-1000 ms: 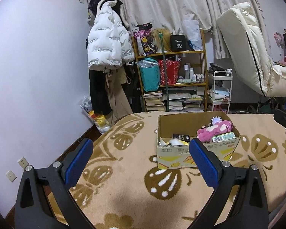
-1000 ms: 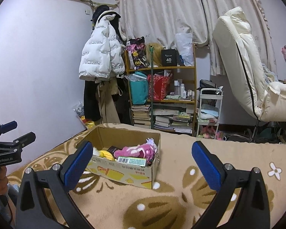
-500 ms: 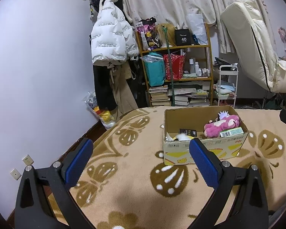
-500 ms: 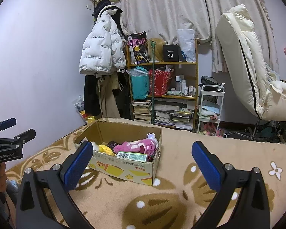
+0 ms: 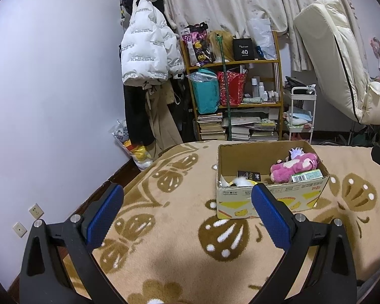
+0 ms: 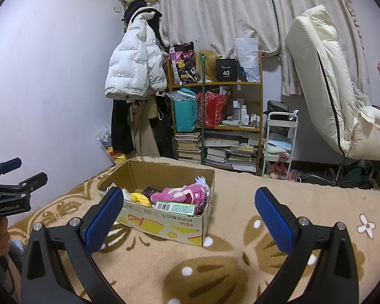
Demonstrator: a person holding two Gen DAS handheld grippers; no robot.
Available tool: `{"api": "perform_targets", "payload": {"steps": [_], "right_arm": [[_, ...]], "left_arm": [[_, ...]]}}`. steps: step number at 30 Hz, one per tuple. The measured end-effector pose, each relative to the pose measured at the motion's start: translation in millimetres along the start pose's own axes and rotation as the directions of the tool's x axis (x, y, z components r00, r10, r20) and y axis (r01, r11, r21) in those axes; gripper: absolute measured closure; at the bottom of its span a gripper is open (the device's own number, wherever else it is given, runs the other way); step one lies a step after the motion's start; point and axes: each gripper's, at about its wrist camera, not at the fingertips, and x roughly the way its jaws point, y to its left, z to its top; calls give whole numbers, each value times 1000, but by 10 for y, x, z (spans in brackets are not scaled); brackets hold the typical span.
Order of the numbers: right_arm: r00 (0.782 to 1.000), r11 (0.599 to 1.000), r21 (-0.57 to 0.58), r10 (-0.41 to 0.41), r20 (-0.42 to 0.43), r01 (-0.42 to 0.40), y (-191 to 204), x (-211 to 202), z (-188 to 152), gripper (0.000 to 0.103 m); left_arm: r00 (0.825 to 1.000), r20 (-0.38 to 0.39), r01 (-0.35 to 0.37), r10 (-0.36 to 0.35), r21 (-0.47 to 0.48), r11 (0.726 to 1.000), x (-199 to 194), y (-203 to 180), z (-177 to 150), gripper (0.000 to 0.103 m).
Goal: Organize soft objects
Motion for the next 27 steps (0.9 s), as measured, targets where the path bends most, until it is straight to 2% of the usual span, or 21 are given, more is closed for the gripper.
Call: {"api": "perform_targets", "payload": {"steps": [13, 27], "right_arm": [[1000, 1000, 0, 2, -2, -2, -11, -1, 2, 0], [1000, 1000, -1, 4, -3, -4, -19, 2, 4, 0]], "left_arm": [[1000, 6, -16, 16, -28, 999, -17, 33, 27, 3], [1000, -3, -11, 11, -8, 1000, -5, 4, 38, 3]]}}
